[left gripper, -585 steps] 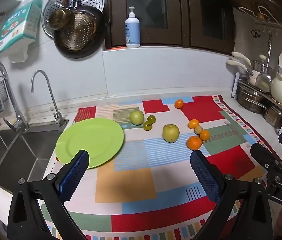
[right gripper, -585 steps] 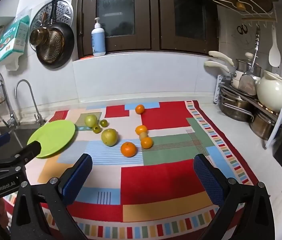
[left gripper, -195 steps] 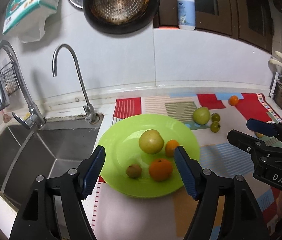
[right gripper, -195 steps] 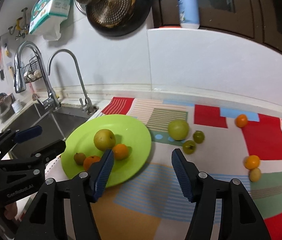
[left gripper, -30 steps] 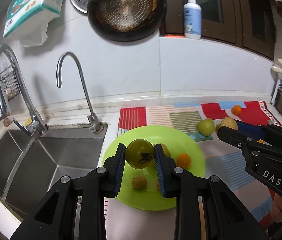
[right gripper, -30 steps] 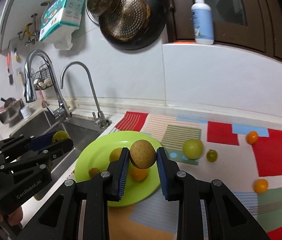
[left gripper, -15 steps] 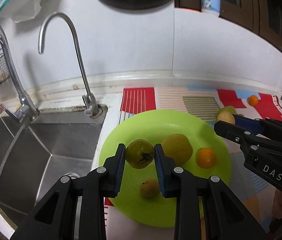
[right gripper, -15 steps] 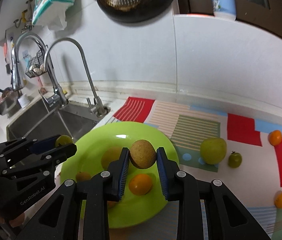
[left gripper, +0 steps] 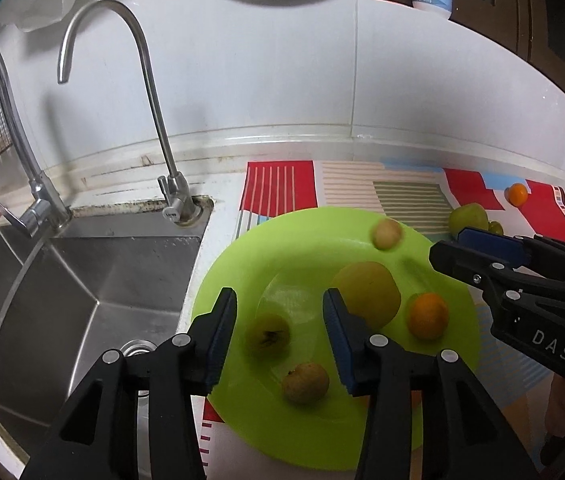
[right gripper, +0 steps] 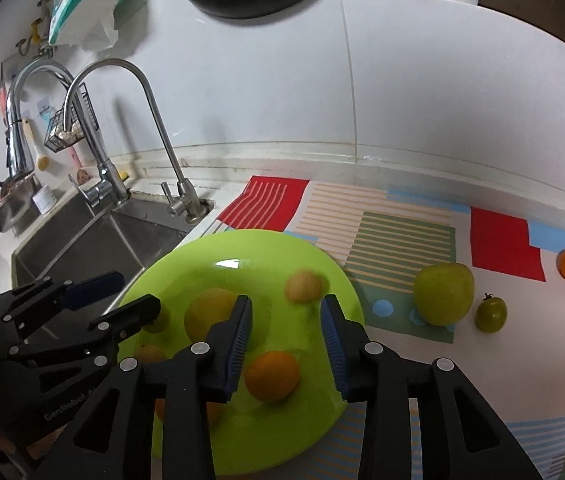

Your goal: Organize fruits

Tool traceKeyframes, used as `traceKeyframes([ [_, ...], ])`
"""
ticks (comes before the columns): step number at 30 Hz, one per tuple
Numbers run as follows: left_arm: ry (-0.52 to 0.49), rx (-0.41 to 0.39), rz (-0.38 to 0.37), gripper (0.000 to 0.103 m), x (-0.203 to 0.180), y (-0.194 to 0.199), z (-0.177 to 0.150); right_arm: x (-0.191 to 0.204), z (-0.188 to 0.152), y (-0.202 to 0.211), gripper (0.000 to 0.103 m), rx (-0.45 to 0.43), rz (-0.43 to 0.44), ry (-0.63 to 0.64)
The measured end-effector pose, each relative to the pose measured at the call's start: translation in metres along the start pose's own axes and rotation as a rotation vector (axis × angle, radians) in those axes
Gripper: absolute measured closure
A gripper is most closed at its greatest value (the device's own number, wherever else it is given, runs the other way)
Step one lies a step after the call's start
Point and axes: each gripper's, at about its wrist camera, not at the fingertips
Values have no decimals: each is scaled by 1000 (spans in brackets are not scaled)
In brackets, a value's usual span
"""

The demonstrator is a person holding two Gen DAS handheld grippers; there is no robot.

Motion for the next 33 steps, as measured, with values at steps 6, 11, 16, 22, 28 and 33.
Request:
traceKeyframes([
  [6,2,-25,9,51,0,18,-1,2,-2,18,66,-24,-16,-7],
  [11,2,-69,31,43,-1,39,0,4,-5,39,63,-54,-38,-10],
  [16,10,-119,32,34,-2,66,0,9,-6,65,60,-94,-59,-2],
  [22,2,-161,19,31,-10,92,-2,14,-13,100,51,-155,-99,-3],
  [28,-9,-198,-1,25,-23,115,-4,13,-22,132,43,-209,-147,-20],
  [33,-17,-227,-11,21,-36,131,-5,6,-31,157,33,-246,-203,-39],
])
Point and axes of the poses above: each gripper's, at about its wrist camera, not at the fingertips, and y roughly against the way its jaws point, x to its left, z to its top, and after that the axes turned 6 degrees about z, right-handed
